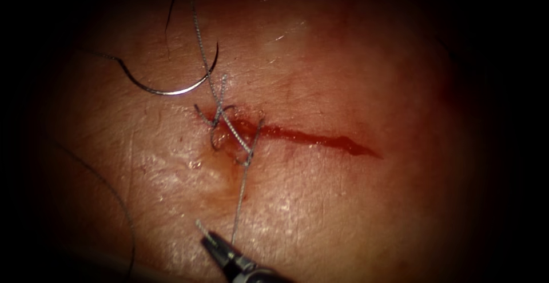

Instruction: Wound Closure

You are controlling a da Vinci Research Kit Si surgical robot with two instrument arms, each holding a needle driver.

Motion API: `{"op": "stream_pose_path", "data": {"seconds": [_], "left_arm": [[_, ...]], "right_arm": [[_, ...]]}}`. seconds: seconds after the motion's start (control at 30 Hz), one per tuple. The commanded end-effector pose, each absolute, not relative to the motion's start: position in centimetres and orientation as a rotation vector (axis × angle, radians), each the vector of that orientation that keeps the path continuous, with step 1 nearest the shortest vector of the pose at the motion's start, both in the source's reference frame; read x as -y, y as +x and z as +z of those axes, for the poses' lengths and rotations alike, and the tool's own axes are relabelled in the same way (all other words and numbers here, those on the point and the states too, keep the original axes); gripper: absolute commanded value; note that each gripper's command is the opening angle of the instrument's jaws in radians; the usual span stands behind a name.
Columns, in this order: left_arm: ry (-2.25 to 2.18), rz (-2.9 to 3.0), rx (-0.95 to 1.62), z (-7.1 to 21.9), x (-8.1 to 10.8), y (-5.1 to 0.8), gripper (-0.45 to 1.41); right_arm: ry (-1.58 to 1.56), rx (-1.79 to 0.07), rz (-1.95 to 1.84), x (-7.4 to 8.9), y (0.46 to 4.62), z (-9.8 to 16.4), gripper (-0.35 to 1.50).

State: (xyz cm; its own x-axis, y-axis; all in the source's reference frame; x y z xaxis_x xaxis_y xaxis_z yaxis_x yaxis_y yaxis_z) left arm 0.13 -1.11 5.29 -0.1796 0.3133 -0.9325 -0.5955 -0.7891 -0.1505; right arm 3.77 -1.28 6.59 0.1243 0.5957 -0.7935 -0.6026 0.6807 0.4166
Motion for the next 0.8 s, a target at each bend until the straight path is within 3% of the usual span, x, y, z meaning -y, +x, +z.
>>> {"op": "stream_pose_path", "data": {"seconds": [0.03, 0.3, 0.5, 0.67, 0.8], "left_arm": [[-1.507, 2.026, -0.371, 5.3, 1.3, 0.11, 0.81], [-1.608, 2.110, -0.639, 5.1, 2.2, -0.16, 0.79], [-1.588, 2.350, -0.512, 5.3, 2.8, -0.74, 0.74], [-1.568, 2.397, -0.472, 5.5, 2.7, -0.91, 0.74], [-1.508, 2.333, -0.281, 5.7, 2.6, -0.99, 0.76]], "right_arm": [[0.000, -1.156, 0.875, 1.3, 3.90, 6.6, -0.35], [0.000, -1.156, 0.873, 1.4, 3.89, 6.6, -0.35], [0.000, -1.154, 0.871, 1.4, 3.90, 6.6, -0.35], [0.000, -1.154, 0.871, 1.4, 3.90, 6.6, -0.35], [-0.002, -1.150, 0.873, 1.4, 3.90, 6.6, -0.35]]}}
